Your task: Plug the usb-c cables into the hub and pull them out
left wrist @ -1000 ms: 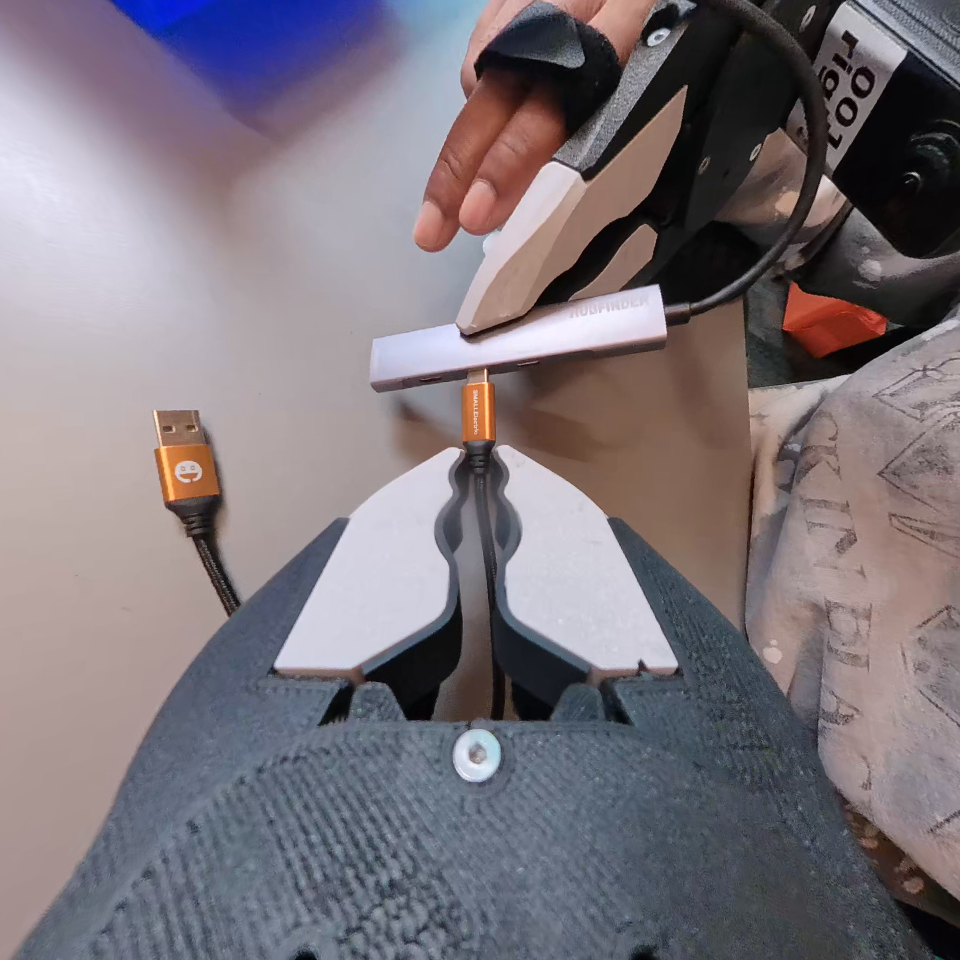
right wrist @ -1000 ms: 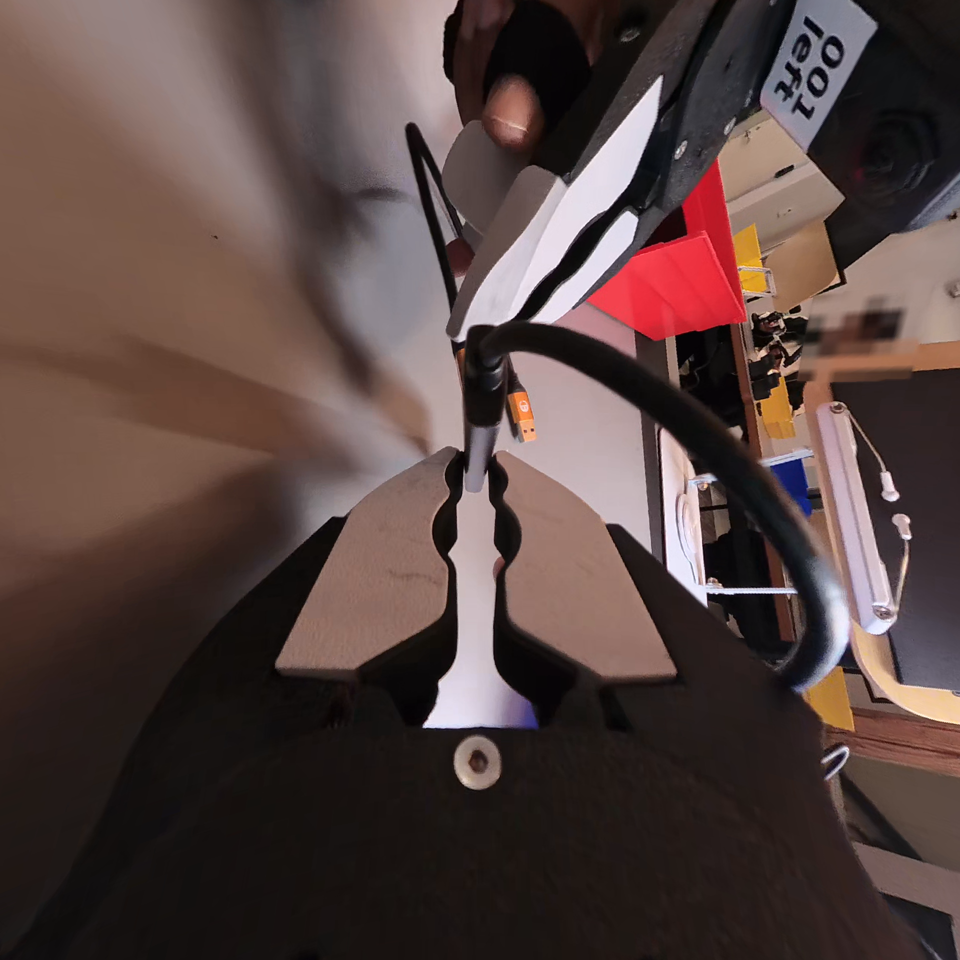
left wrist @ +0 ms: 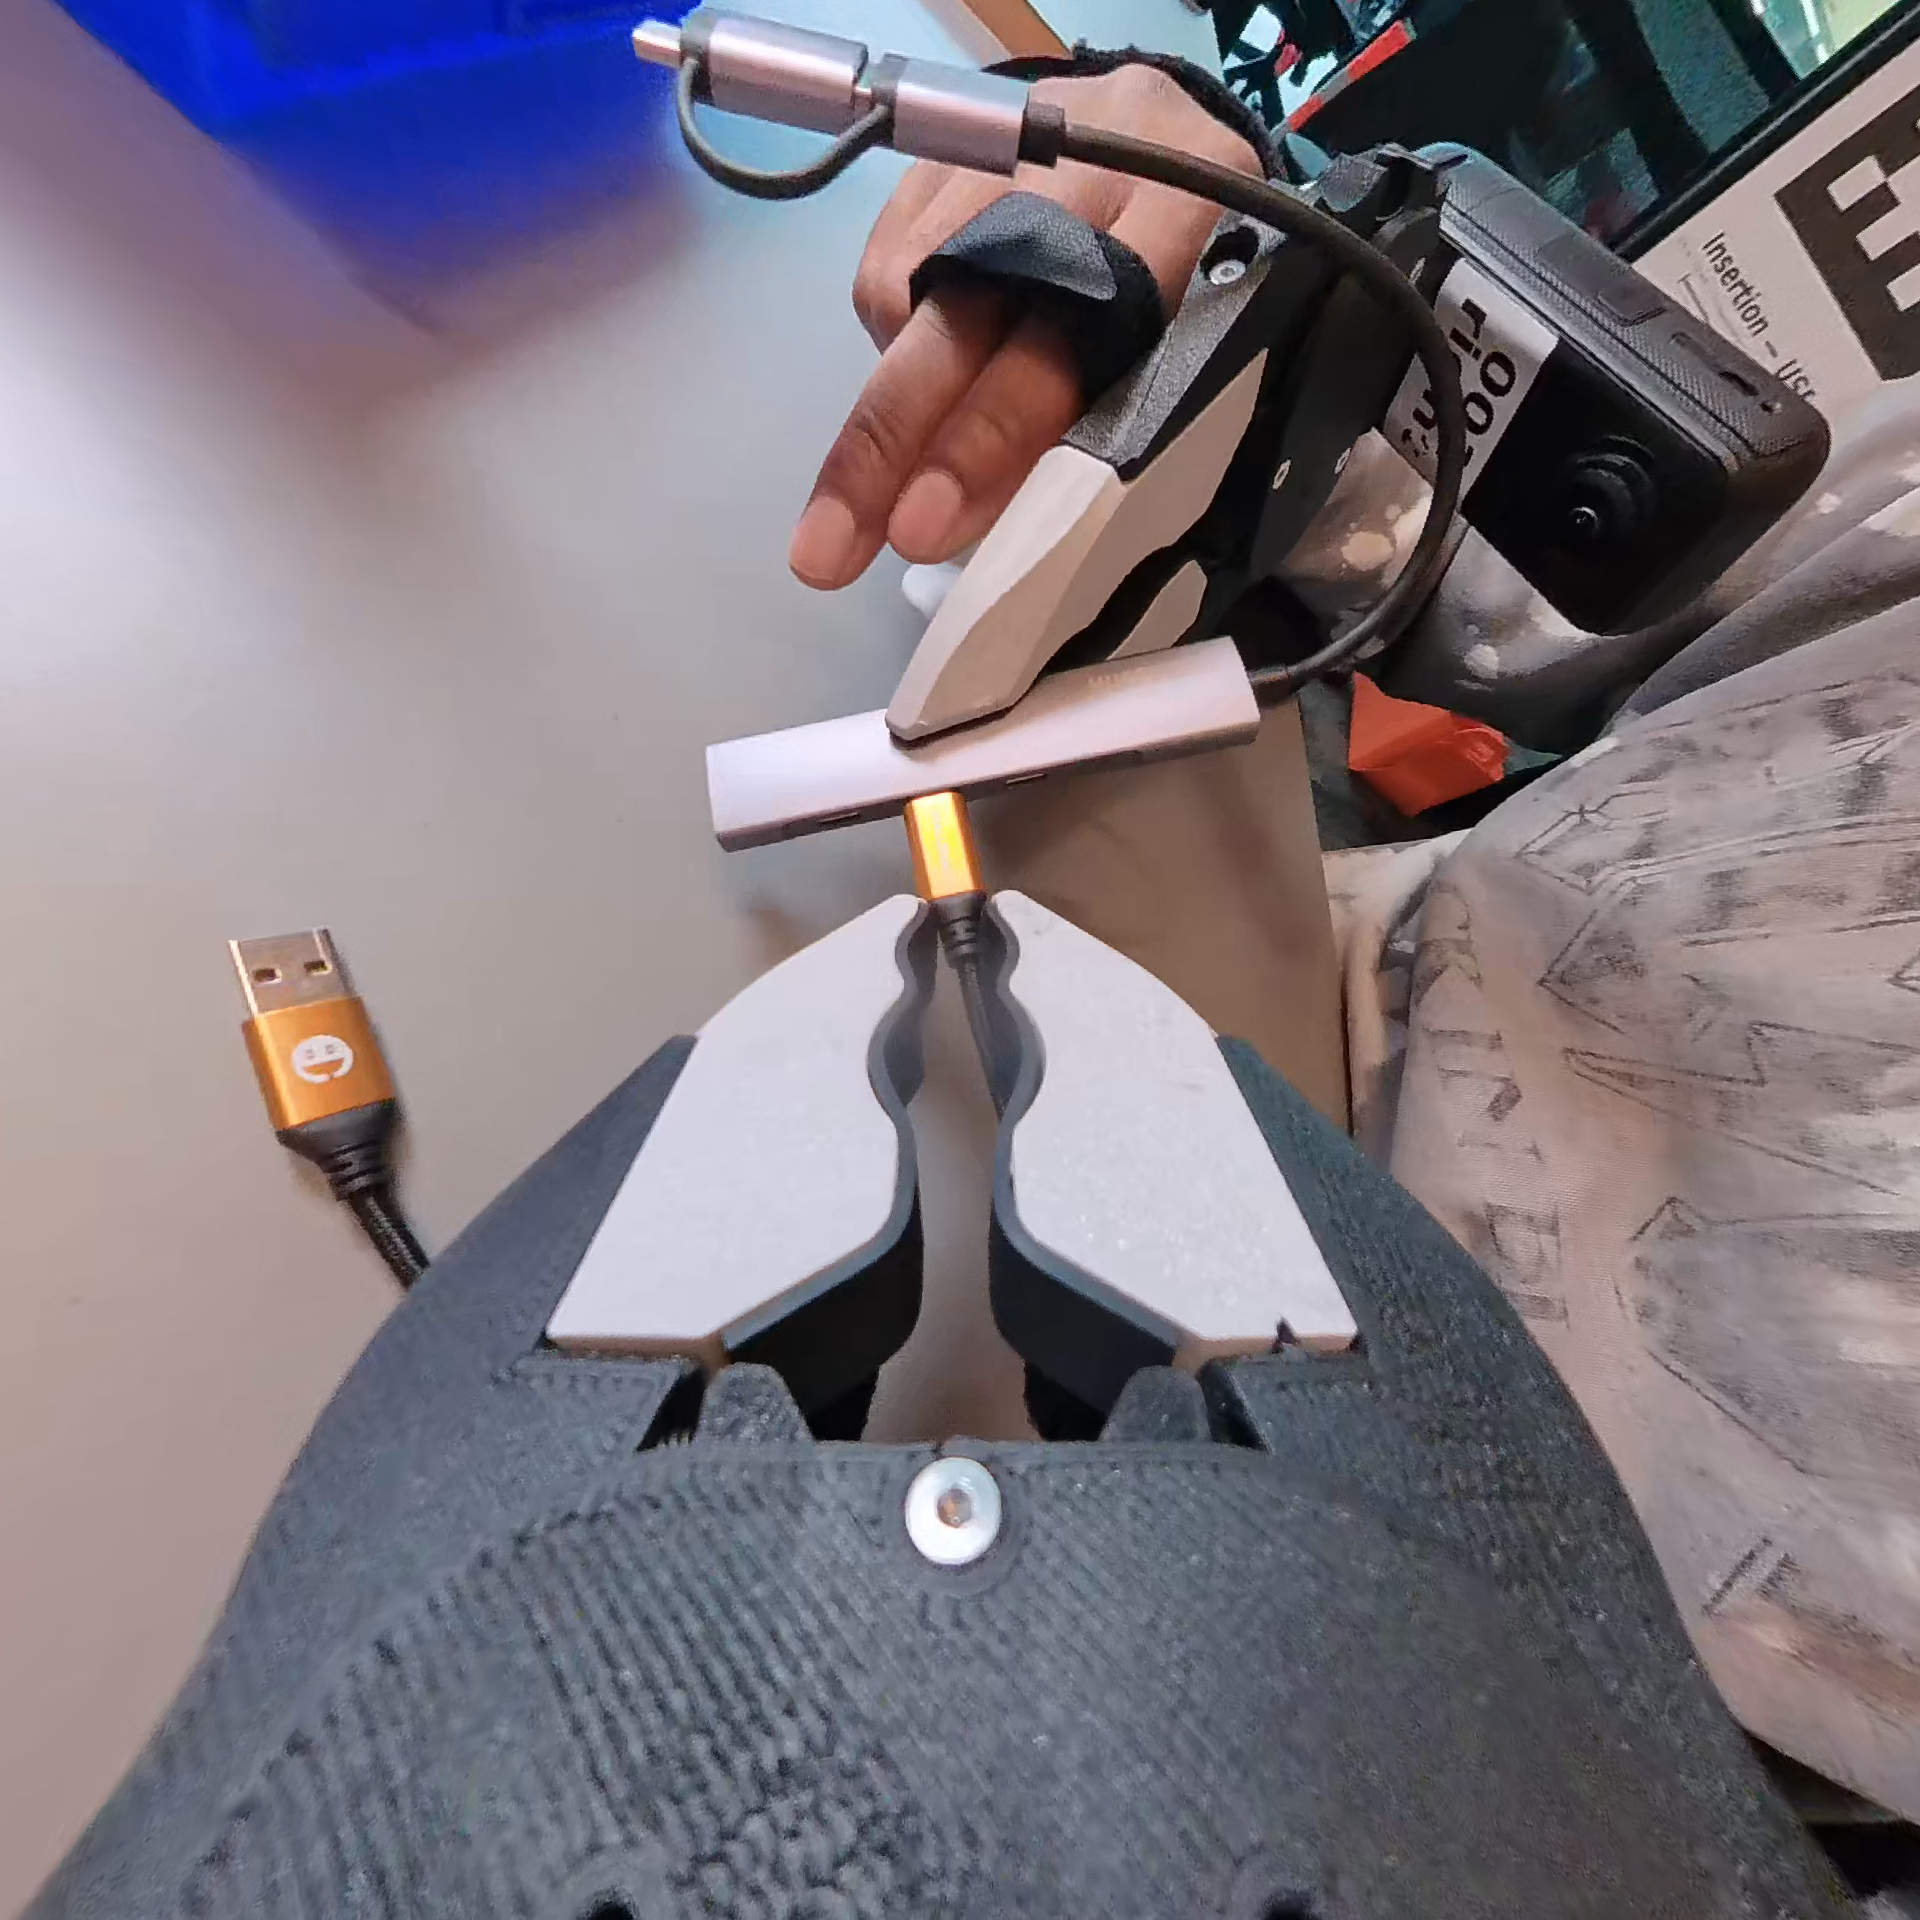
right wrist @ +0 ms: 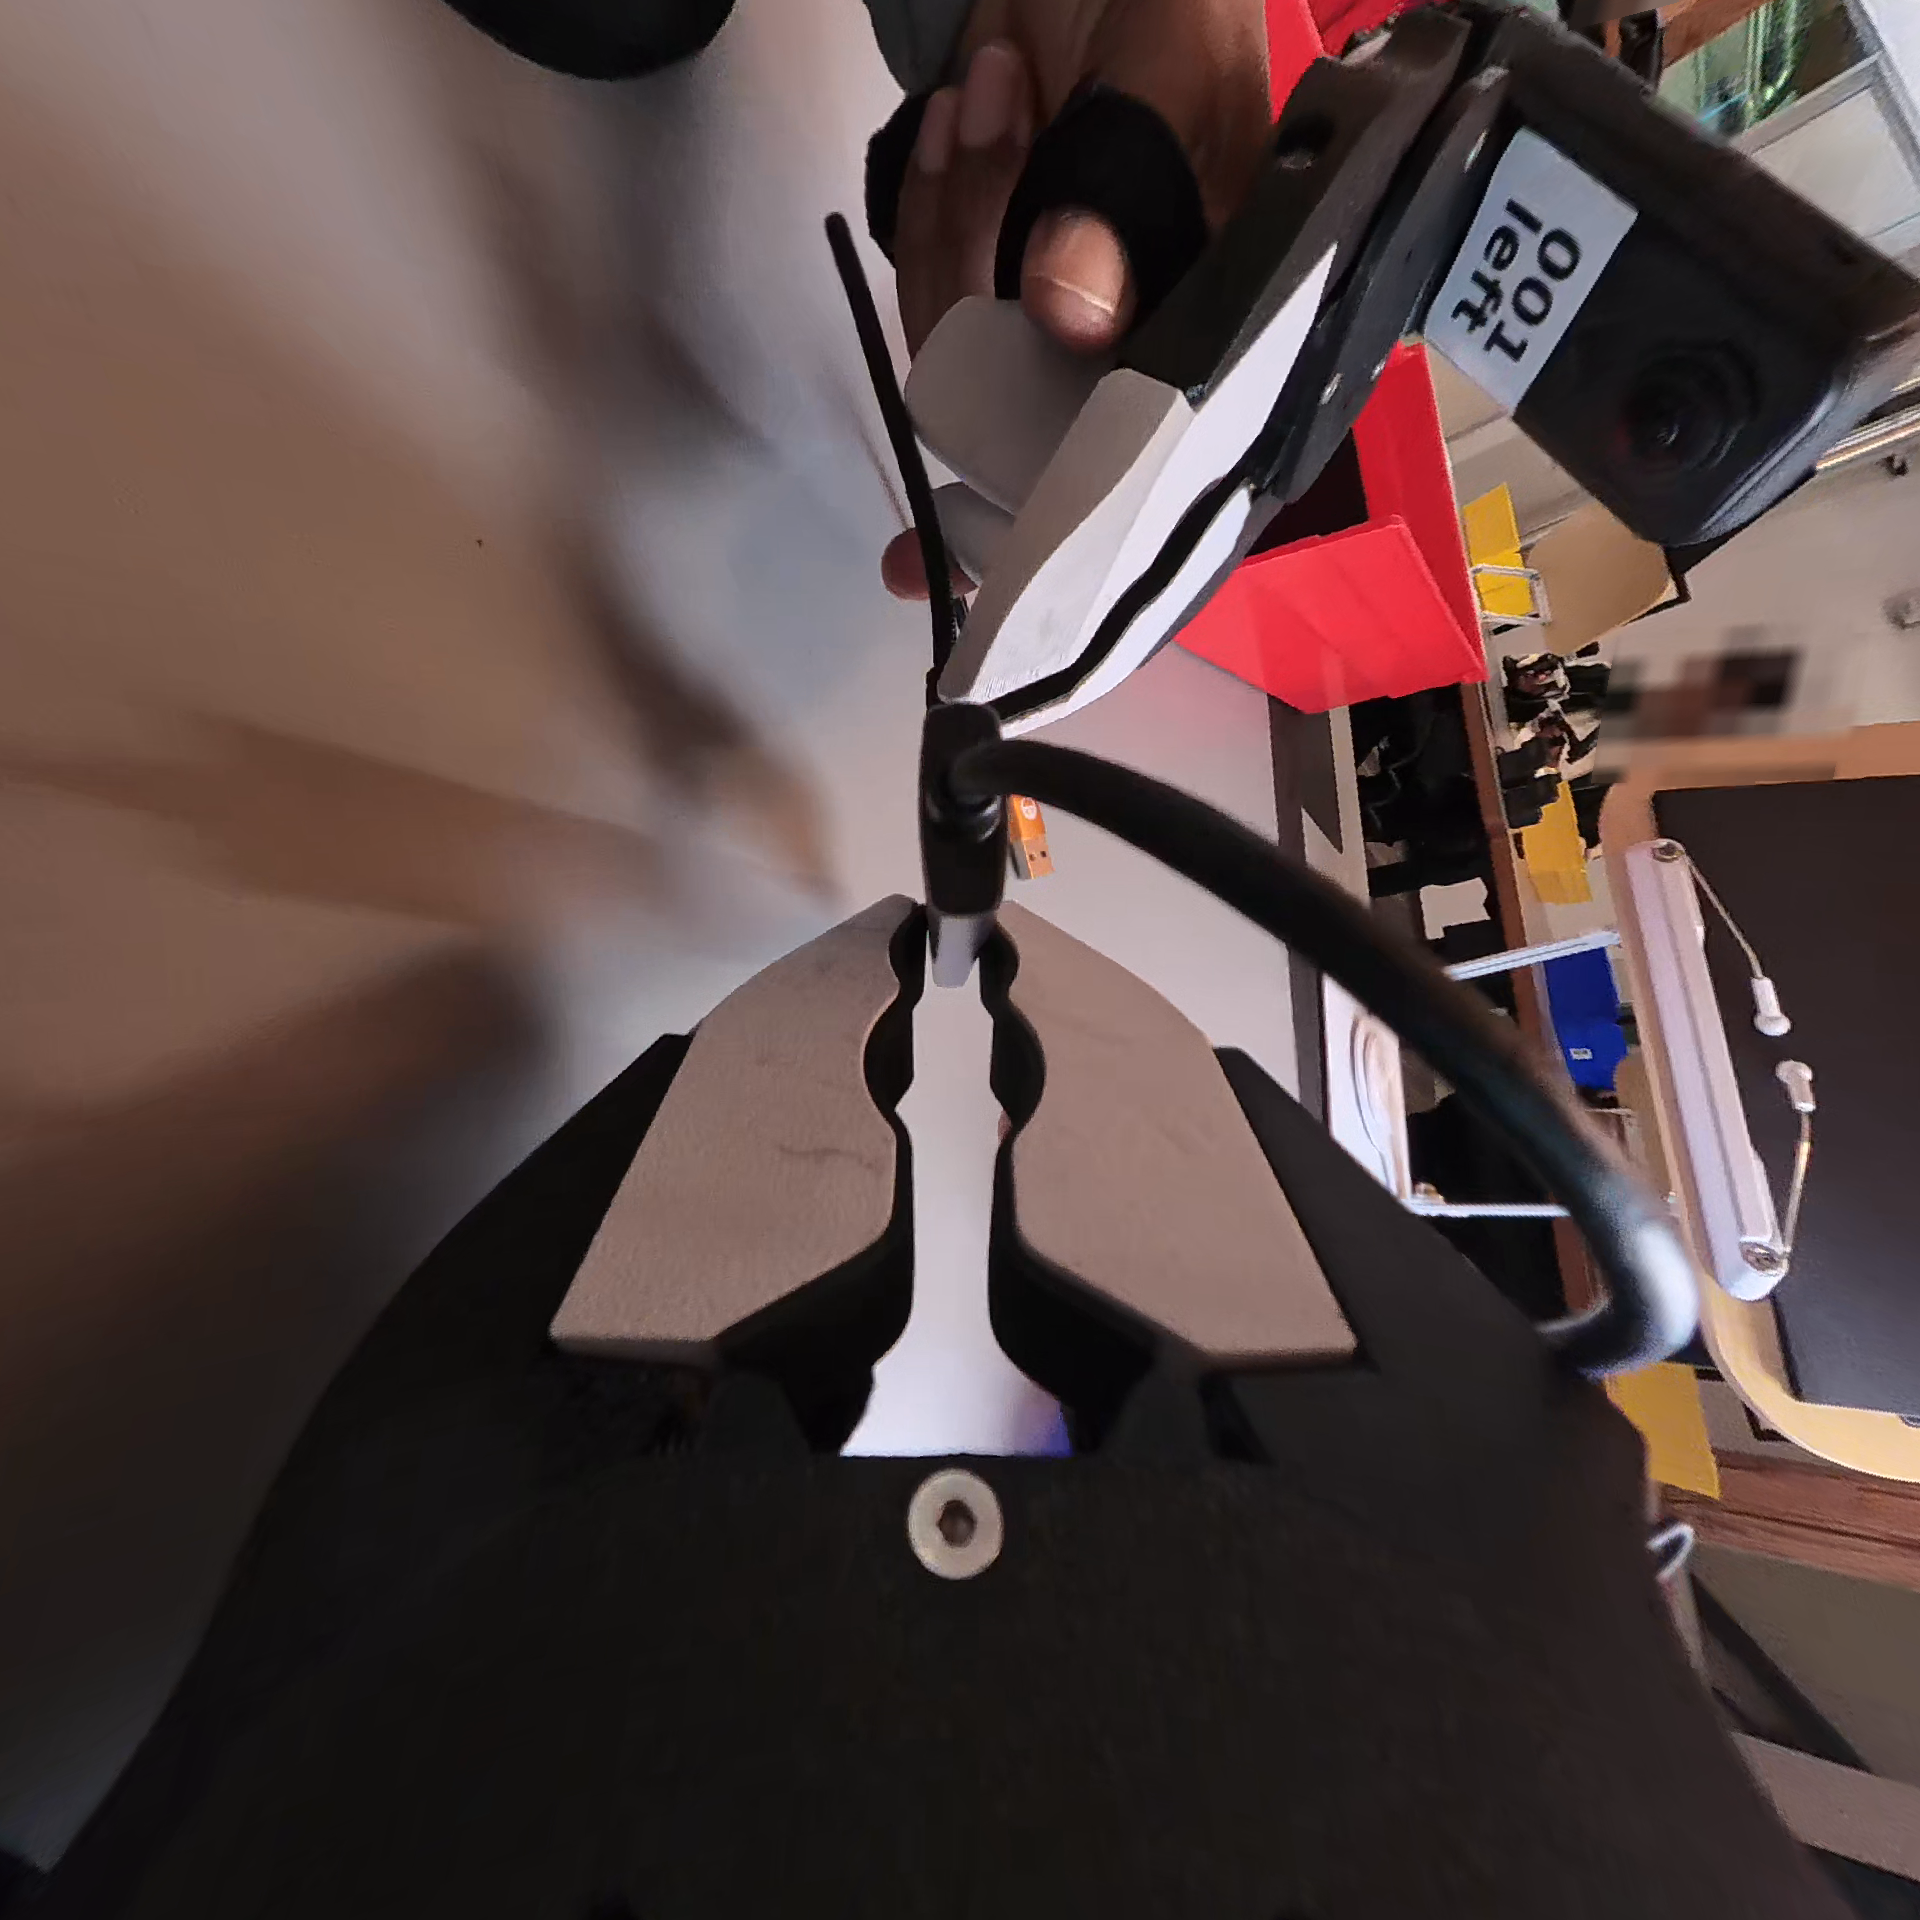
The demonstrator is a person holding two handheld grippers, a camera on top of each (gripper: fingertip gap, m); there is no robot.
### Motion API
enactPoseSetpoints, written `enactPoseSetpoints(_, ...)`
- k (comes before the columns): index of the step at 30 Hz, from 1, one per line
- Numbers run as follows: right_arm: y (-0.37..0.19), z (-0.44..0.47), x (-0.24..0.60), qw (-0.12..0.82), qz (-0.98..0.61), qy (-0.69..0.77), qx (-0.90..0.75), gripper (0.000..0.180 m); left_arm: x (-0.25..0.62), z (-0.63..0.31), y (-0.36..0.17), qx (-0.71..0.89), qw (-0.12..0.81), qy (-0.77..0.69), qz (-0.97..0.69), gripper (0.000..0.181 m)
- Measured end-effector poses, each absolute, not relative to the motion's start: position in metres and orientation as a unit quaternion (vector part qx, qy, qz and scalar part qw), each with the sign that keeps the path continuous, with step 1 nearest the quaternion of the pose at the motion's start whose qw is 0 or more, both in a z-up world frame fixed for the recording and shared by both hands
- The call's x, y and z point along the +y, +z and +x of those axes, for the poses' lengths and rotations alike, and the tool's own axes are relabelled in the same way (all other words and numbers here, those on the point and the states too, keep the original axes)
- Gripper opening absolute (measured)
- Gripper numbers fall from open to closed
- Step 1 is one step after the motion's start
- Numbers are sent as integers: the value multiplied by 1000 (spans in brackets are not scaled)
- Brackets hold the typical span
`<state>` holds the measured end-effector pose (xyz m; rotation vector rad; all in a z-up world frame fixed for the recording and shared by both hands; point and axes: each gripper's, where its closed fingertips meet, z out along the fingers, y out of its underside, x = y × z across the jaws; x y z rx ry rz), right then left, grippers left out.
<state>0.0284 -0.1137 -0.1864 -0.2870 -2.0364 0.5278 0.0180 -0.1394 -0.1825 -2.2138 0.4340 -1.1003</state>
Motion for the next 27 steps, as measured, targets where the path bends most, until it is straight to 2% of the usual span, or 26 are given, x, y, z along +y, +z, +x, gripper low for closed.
enactPoseSetpoints(9, -182, 30, -119, 476, -130, 246, -834, 10, -140, 22, -177, 144, 307, -461, -820, 8)
enactPoseSetpoints(12, -177, 30, -120, 452, -165, 295, -826, 9, -138, 18, -160, 157, 347, -462, -801, 9)
enactPoseSetpoints(13, -174, 30, -120, 445, -179, 315, -819, 9, -137, 13, -149, 161, 369, -459, -792, 15)
enactPoseSetpoints(17, -150, 30, -113, 428, -230, 400, -777, 9, -133, -41, -106, 167, 459, -334, -806, 25)
enactPoseSetpoints(21, -127, 30, -100, 423, -269, 461, -732, 9, -143, -125, -69, 122, 509, -169, -835, 27)
enactPoseSetpoints(24, -122, 30, -92, 427, -284, 472, -717, 9, -154, -192, -75, 80, 457, -71, -883, 27)
enactPoseSetpoints(27, -121, 29, -90, 431, -290, 471, -713, 9, -168, -244, -103, 84, 355, -6, -931, 26)
